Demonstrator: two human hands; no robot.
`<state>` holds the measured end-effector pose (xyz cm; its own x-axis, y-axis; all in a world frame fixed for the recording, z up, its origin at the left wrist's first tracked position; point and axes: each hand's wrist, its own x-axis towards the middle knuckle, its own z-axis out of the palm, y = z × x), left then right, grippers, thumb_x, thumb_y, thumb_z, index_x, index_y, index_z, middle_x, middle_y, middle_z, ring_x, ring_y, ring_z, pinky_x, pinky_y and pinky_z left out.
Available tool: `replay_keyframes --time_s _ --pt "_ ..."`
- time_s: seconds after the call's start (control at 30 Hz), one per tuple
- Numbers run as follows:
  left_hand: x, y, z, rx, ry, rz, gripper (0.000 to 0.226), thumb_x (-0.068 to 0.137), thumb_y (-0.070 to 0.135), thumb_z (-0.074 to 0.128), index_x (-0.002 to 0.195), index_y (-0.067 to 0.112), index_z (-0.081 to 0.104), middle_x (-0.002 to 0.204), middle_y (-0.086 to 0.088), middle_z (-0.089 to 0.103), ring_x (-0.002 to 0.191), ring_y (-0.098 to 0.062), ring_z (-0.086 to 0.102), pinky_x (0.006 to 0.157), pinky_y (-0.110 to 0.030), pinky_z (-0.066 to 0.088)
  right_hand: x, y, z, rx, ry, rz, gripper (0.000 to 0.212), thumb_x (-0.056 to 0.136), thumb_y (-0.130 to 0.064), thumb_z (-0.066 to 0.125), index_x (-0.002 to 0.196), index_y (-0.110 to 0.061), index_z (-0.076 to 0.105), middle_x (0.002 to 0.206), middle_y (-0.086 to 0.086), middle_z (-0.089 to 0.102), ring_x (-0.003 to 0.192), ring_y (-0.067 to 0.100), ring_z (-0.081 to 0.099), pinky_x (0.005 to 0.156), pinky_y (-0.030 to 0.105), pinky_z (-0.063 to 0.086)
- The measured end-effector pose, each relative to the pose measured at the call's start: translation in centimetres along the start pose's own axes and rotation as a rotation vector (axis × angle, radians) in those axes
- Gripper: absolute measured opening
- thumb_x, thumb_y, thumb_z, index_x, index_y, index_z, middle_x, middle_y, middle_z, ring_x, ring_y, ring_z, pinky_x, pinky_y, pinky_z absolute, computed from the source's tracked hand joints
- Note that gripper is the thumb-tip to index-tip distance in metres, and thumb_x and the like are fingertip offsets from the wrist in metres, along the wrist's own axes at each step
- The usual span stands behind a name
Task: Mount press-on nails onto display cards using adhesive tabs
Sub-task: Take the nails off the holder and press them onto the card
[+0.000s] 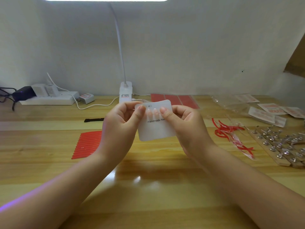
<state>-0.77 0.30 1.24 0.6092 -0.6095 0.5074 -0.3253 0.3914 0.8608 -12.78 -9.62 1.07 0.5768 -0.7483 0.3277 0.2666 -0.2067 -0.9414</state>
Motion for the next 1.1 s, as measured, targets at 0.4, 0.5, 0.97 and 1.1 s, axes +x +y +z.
replay_keyframes --time_s 0.4,0.5,0.97,1.1 --pt "0.2 -0.2 -0.1 0.032 0.025 -0.022 0.006 0.092 0.021 0.063 0.092 0.024 0.068 0.083 0.012 0.073 0.079 -0.002 0.068 0.069 -0.014 0.051 0.0 -0.3 -0.4 0.167 -0.098 0.076 0.039 0.087 -0.036 0.062 0.085 0.002 0.069 0.086 0.019 0.062 0.082 0.034 0.056 0.078 0.051 0.042" --pt "0.2 -0.2 -0.1 0.021 0.025 -0.023 0.005 0.091 0.021 0.063 0.092 0.023 0.068 0.083 0.008 0.073 0.079 -0.005 0.068 0.07 -0.016 0.052 -0.1 0.0 -0.3 0.098 -0.069 0.042 0.017 0.091 -0.02 0.063 0.084 -0.011 0.076 0.077 -0.005 0.072 0.083 0.022 0.067 0.085 0.048 0.052" --pt "0.1 -0.1 -0.1 0.03 0.024 -0.033 0.009 0.094 0.021 0.06 0.092 0.025 0.068 0.082 0.015 0.073 0.077 0.001 0.066 0.067 -0.011 0.049 0.5 0.2 -1.1 0.007 0.018 0.032 0.05 0.095 -0.045 0.041 0.082 -0.013 0.078 0.081 0.01 0.075 0.077 0.026 0.071 0.063 0.03 0.055" --pt "0.1 -0.1 -0.2 0.004 0.023 -0.045 0.01 0.094 0.019 0.06 0.092 0.025 0.068 0.083 0.014 0.073 0.079 0.0 0.067 0.067 -0.011 0.049 1.2 1.2 -2.9 -0.234 0.259 -0.039 0.04 0.097 -0.038 0.044 0.081 -0.011 0.07 0.056 -0.005 0.063 0.057 0.008 0.06 0.058 0.027 0.049"
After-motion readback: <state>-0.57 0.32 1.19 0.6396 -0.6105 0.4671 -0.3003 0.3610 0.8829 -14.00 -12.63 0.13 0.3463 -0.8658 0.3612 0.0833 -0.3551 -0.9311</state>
